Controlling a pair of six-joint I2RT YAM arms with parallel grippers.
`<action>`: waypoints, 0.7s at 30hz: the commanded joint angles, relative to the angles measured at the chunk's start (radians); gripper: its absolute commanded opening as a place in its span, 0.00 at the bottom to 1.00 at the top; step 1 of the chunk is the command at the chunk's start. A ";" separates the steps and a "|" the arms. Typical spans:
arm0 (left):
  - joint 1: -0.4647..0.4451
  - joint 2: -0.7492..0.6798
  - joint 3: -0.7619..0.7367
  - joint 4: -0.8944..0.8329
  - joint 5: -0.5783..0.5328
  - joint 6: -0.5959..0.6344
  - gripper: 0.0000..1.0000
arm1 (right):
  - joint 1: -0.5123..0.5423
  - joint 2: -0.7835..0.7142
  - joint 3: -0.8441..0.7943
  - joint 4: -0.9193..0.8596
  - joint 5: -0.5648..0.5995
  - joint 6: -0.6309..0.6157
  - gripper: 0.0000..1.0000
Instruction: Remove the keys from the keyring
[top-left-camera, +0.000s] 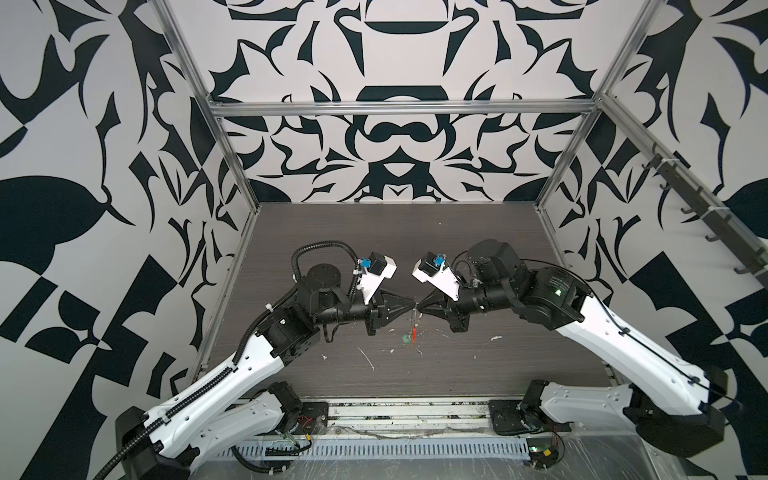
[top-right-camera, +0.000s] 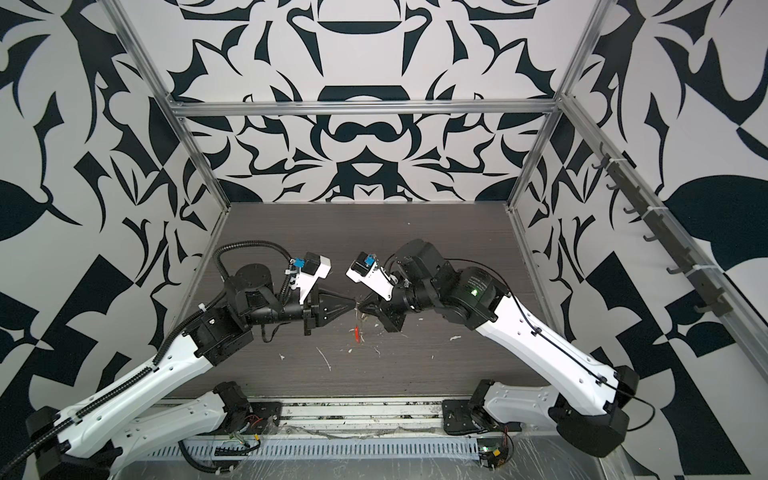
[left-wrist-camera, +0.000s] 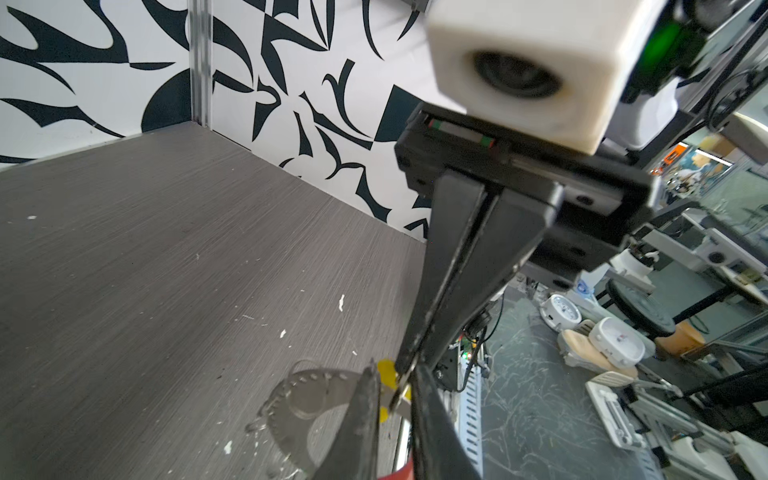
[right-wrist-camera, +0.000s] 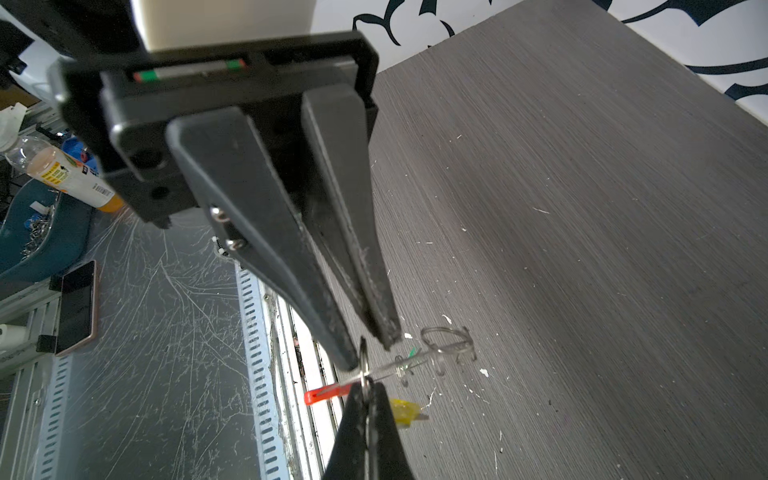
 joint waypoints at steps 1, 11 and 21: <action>0.001 0.005 0.030 0.023 0.051 0.003 0.14 | -0.003 -0.012 0.046 0.026 -0.021 -0.007 0.00; 0.001 0.012 0.030 0.031 0.077 0.002 0.12 | -0.002 -0.003 0.064 0.031 -0.030 -0.006 0.00; 0.001 -0.020 -0.023 0.154 0.031 -0.030 0.00 | -0.003 -0.029 0.011 0.157 -0.033 0.066 0.00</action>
